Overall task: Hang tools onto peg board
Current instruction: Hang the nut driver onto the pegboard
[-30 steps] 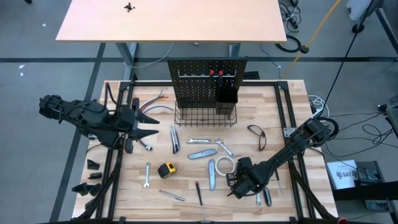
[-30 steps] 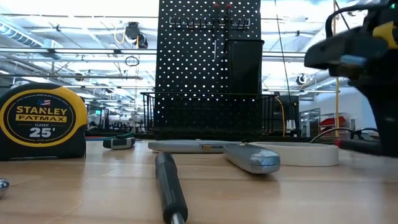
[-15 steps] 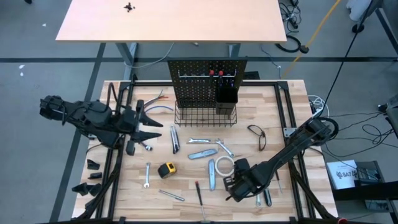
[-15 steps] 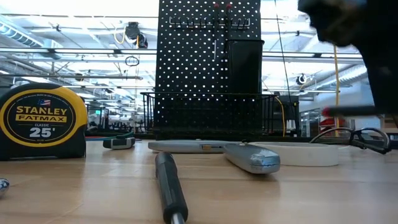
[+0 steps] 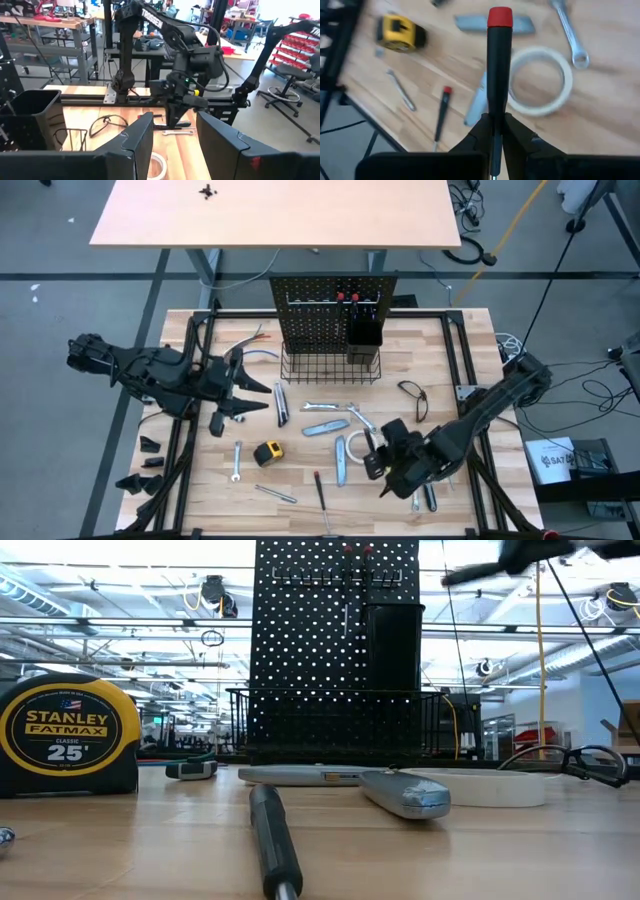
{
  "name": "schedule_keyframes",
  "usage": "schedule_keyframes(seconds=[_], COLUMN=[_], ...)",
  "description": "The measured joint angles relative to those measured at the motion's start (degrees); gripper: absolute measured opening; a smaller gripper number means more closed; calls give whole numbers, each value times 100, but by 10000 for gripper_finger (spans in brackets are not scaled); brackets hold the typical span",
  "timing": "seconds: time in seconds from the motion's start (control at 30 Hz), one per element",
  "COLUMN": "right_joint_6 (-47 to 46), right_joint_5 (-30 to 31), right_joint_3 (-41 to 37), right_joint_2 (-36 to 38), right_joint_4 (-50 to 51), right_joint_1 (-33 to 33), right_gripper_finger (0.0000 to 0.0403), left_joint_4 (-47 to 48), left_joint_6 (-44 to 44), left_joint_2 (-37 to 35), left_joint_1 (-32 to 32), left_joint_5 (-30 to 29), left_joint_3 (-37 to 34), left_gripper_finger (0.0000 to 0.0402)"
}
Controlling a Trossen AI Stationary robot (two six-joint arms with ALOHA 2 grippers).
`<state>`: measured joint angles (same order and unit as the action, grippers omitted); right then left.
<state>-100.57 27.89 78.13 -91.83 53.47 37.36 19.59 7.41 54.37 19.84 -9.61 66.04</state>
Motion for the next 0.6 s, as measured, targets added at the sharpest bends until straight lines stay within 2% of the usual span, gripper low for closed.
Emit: schedule_keyframes(seconds=[0.17,0.43,0.6], right_joint_6=[1238,3915,5926], right_joint_5=[534,956,971], right_joint_3=[0,0,0], right_joint_2=[525,1401,1858], right_joint_4=[-77,-769,-1680], right_joint_1=[-54,-550,-986], right_gripper_finger=[19,19,19], left_joint_4=[-168,-1016,-1613], left_joint_6=[132,131,128], left_joint_2=[9,207,576], left_joint_1=[7,4,-4], left_joint_5=[2,-163,-822], left_joint_3=[0,0,0], left_gripper_finger=[152,152,152])
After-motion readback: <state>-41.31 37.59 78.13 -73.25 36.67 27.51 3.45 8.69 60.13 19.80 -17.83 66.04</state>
